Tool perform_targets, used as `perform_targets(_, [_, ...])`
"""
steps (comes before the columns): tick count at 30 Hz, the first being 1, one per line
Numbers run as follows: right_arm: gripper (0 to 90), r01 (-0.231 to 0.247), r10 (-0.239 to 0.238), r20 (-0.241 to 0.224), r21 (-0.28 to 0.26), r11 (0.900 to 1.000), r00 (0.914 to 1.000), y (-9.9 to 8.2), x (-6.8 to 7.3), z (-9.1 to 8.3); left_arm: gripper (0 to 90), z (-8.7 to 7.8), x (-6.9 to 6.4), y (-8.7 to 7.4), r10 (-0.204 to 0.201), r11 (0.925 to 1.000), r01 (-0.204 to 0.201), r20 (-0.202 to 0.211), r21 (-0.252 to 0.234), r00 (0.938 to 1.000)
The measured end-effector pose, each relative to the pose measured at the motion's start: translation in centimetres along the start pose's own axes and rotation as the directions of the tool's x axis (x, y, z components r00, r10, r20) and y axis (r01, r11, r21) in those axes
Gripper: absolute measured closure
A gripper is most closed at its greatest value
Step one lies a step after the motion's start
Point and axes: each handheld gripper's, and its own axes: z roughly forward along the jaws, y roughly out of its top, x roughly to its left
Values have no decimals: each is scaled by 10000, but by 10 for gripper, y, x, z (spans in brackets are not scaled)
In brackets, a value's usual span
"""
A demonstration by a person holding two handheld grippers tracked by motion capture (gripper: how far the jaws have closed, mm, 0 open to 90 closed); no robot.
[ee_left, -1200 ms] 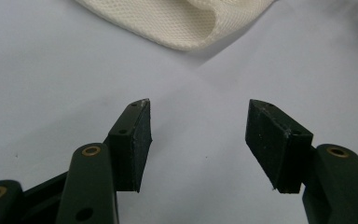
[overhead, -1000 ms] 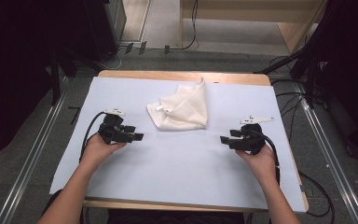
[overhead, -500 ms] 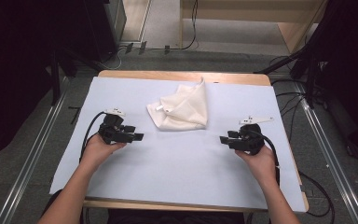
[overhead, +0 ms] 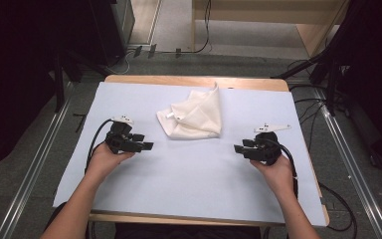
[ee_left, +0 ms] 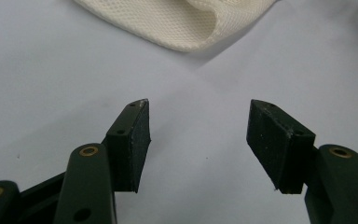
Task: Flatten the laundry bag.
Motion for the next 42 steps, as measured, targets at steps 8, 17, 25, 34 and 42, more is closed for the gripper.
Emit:
perform_targets(8, [605,296,-296,-4,5,9996,9996,11,13,4,406,0,-4,4,0,9997,3,114,-225,9999])
perform_targets(17, [618,966,-969,115,290,9949,9952,37,33,19,428,13,-14,22,299,9994,-298,52,-163,9995])
perform_targets(25, [616,983,-989,225,273,9948,9948,42,33,20,456,31,-12,43,360,9993,-359,83,-79,9993])
perform_targets(34, [642,788,-800,318,374,9962,9963,37,30,17,500,60,-13,64,309,9995,-309,140,28,9994])
perform_targets(42, [654,816,-823,202,338,9961,9964,40,39,21,563,82,-13,61,237,9984,-257,404,498,9989])
